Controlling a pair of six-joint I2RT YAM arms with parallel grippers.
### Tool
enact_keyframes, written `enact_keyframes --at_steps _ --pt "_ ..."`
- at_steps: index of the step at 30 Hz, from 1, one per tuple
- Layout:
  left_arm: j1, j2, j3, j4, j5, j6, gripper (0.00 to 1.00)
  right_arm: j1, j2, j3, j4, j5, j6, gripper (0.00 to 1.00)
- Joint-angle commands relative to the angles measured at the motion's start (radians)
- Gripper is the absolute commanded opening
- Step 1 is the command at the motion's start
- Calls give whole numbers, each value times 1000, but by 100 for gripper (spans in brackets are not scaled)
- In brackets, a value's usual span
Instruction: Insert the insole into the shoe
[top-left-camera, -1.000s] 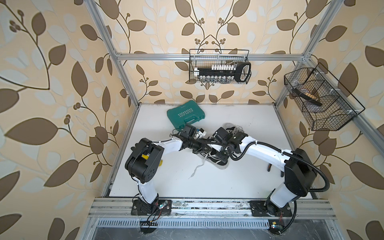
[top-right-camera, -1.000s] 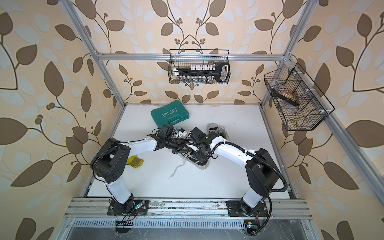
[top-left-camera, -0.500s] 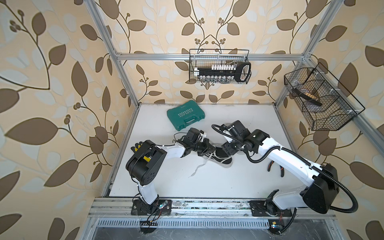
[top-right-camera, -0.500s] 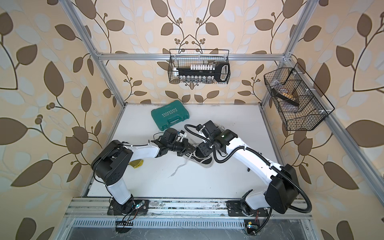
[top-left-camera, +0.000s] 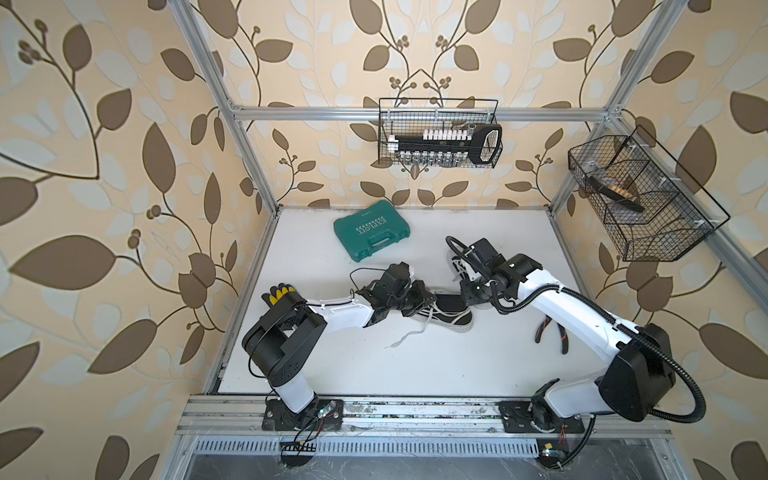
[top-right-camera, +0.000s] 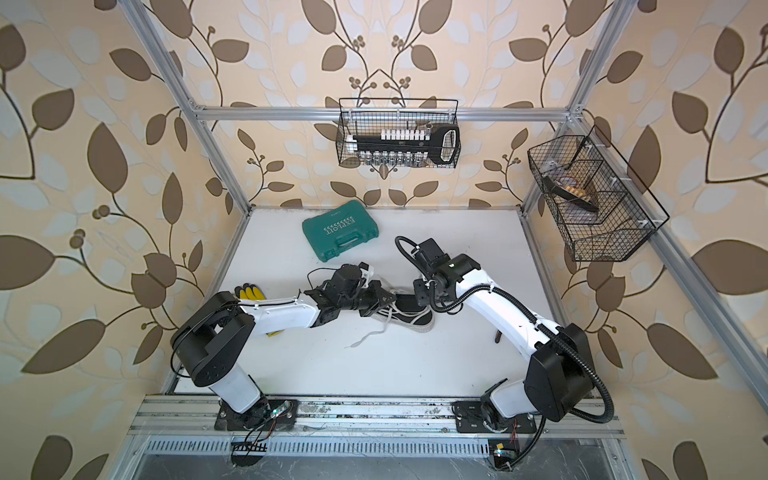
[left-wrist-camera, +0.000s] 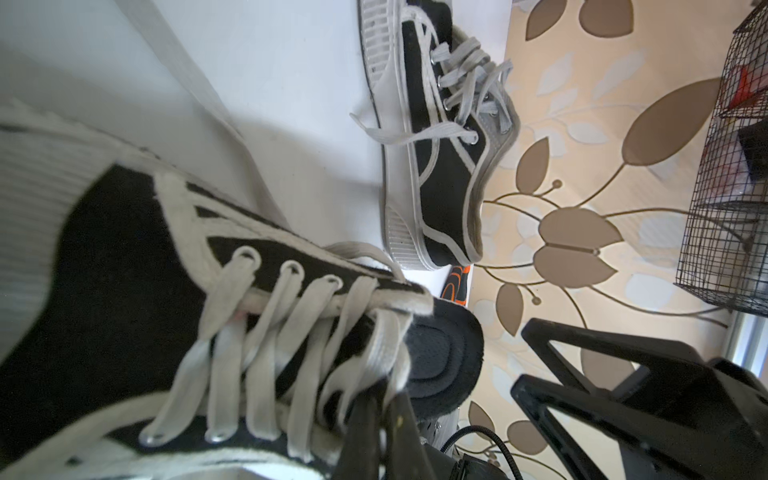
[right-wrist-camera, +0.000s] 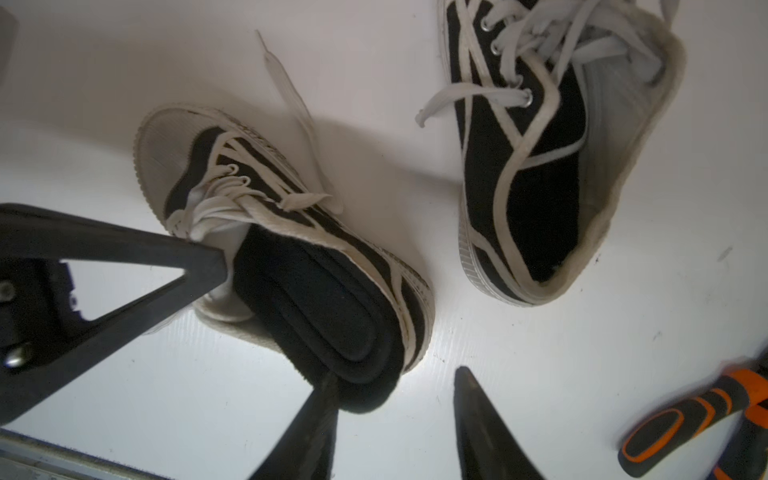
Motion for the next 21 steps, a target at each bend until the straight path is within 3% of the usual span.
enact_keyframes --at_steps 1,6,16,21 --pt "1 -40 -3 39 -15 7 0 -14 -5 -43 9 -57 47 43" --pt "1 -26 -5 52 -3 2 0 -18 3 -80 54 -96 66 42" --pt "1 -24 1 43 1 8 0 -18 16 -96 81 -131 73 30" --pt "1 -23 3 41 3 9 0 -18 31 -101 109 -179 83 11"
